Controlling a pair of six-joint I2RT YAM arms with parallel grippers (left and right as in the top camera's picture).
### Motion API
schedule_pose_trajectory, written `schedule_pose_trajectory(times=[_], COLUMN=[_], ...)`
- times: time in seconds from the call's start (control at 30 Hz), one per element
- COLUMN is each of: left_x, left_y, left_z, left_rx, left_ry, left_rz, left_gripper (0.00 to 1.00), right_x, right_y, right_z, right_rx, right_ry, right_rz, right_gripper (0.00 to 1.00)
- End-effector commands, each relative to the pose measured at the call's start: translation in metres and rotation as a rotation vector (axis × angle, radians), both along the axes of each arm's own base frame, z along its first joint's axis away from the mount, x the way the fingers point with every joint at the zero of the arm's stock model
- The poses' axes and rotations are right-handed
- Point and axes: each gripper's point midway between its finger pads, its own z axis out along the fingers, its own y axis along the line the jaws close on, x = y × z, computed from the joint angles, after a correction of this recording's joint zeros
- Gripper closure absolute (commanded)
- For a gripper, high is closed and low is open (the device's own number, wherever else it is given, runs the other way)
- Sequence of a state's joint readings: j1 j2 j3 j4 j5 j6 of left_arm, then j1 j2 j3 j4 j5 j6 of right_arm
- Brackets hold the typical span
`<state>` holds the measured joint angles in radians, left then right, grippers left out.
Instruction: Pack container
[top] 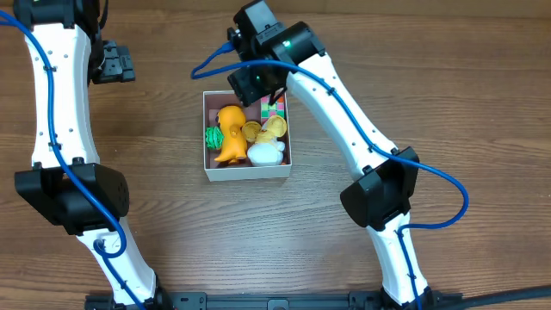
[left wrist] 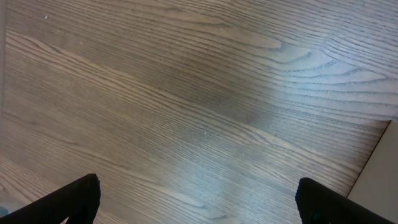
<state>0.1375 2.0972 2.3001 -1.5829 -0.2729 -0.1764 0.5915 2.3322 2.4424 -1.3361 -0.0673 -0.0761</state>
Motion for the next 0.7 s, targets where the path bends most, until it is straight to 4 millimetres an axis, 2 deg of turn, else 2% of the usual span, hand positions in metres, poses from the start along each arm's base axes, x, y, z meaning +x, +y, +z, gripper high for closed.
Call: schedule_pose_trajectory(times=[0.0, 0.1, 0.13, 0.3, 0.5, 0.67], left_x=[0.003, 0.003, 0.003, 0.003, 0.003, 0.003], left_y=[0.0, 0.0, 0.0, 0.0, 0.0, 0.0], left_z=[0.0, 0.0, 0.0, 0.0, 0.0, 0.0], left_rx=[-0.001, -0.001, -0.001, -0.001, -0.001, -0.001], left_ry=[0.001, 0.001, 0.001, 0.001, 0.001, 0.001], left_rz=[-0.018, -0.018, -0.018, -0.018, -0.018, -0.018], left_gripper=[0.0, 0.0, 0.0, 0.0, 0.0, 0.0], right_x=[0.034, 0.057, 0.066, 0.076, 0.07, 0.056], right_y=[-0.043, -0.087, -0.114, -0.19, -0.256, -0.296], right_z=[0.019, 0.026, 0.03, 0.048, 0.076, 0.103], right_rx=[-0.002, -0.007, -0.01, -0.002, -0.008, -0.031], right_ry=[-0.059, -0.075, -0.078, -0.056, -0.067, -0.107], right_rz=[-0.147, -0.361, -0.481, -0.692, -0.815, -0.933], right_gripper=[0.03, 0.0, 0.0, 0.0, 0.0, 0.0])
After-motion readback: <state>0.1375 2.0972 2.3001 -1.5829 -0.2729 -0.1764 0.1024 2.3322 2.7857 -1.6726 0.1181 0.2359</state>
